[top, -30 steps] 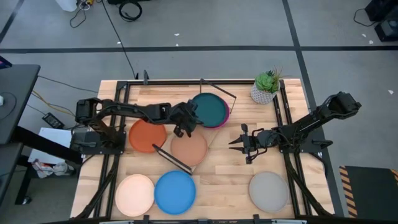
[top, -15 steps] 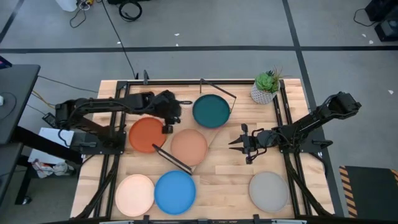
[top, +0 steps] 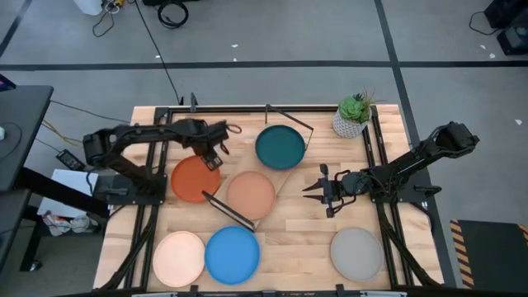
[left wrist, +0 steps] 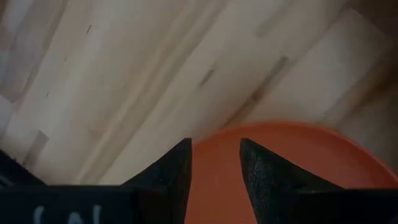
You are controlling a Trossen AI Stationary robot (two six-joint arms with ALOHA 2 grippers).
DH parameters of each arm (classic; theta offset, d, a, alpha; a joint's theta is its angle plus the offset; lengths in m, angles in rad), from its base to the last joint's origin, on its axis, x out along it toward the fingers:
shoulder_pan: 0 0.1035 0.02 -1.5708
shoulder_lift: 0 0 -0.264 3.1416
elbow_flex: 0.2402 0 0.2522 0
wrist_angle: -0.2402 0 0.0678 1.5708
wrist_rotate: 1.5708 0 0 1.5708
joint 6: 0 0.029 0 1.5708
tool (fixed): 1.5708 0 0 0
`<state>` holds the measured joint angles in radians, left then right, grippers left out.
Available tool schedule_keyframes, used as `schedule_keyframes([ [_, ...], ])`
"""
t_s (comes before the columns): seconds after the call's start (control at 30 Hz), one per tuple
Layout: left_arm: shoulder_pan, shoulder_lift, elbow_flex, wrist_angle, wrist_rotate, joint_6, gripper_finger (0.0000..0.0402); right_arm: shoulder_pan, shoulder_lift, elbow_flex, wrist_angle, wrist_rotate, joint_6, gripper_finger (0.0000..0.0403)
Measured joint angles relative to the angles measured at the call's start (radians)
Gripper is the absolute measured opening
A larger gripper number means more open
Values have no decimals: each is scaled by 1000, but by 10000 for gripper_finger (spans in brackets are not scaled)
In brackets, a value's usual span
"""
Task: Place and stack plates onto a shelf
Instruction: Stack the orange plate on top of the green plate
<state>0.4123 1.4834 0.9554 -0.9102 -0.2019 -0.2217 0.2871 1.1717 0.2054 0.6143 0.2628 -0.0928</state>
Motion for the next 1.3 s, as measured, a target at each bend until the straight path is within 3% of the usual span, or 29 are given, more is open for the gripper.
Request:
schedule_keyframes([
  [0.1,72,22,6,12,53,78,141,0,0,0,7,0,-15,91],
  [0.23,132,52,7,-9,63,291,141,0,0,0,12,-4,-18,91],
  [0.53,160,88,-2,-36,104,596,141,0,0,0,-2,-57,11,91],
  [0.7,176,88,-66,8,115,636,141,0,0,0,-3,-59,19,91],
  [0.87,180,88,-114,38,29,661,141,2,0,0,-2,-61,14,91],
  [1.03,180,88,-152,67,47,682,137,2,0,0,-2,-61,14,91],
  [1.13,179,88,-175,67,44,712,109,2,0,0,-2,-61,14,91],
  [1.3,172,83,-149,24,23,733,20,2,0,0,-2,-59,11,91],
])
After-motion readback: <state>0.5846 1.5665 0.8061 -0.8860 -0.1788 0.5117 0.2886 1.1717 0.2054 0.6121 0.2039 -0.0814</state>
